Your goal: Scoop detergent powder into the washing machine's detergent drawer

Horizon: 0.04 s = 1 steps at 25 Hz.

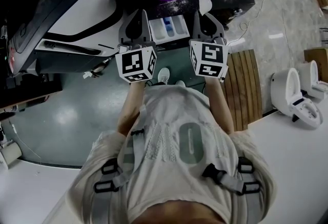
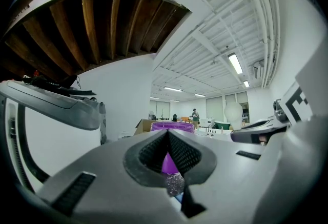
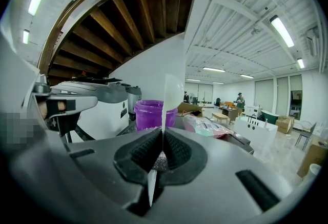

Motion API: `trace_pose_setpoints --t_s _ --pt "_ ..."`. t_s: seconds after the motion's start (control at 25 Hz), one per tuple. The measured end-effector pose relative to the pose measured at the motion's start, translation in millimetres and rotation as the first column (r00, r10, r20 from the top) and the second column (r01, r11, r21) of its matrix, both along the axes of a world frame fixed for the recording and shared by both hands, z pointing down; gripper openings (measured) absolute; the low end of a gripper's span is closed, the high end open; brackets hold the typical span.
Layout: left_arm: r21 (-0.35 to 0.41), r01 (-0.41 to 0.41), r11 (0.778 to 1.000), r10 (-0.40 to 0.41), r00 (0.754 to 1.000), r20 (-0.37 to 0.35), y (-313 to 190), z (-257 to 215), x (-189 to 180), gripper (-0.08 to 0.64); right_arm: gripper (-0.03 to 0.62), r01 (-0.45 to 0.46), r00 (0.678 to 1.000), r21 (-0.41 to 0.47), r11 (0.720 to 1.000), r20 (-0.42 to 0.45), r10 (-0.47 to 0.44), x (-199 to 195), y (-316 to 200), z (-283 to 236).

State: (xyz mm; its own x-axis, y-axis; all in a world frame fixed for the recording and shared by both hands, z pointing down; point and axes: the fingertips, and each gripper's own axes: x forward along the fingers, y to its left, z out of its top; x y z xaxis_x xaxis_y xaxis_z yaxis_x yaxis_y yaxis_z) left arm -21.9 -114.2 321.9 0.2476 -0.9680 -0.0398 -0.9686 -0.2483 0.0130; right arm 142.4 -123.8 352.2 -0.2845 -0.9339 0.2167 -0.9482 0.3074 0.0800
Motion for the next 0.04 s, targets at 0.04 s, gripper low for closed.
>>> trace_pose_setpoints --t_s 0.04 --pt "-0.001 -0.001 1.000 0.001 1.000 0.001 -0.5 0.2 0.2 0.020 0.006 0.000 1.000 -0.002 1.000 -0.001 0.000 0.0 -0.4 0.3"
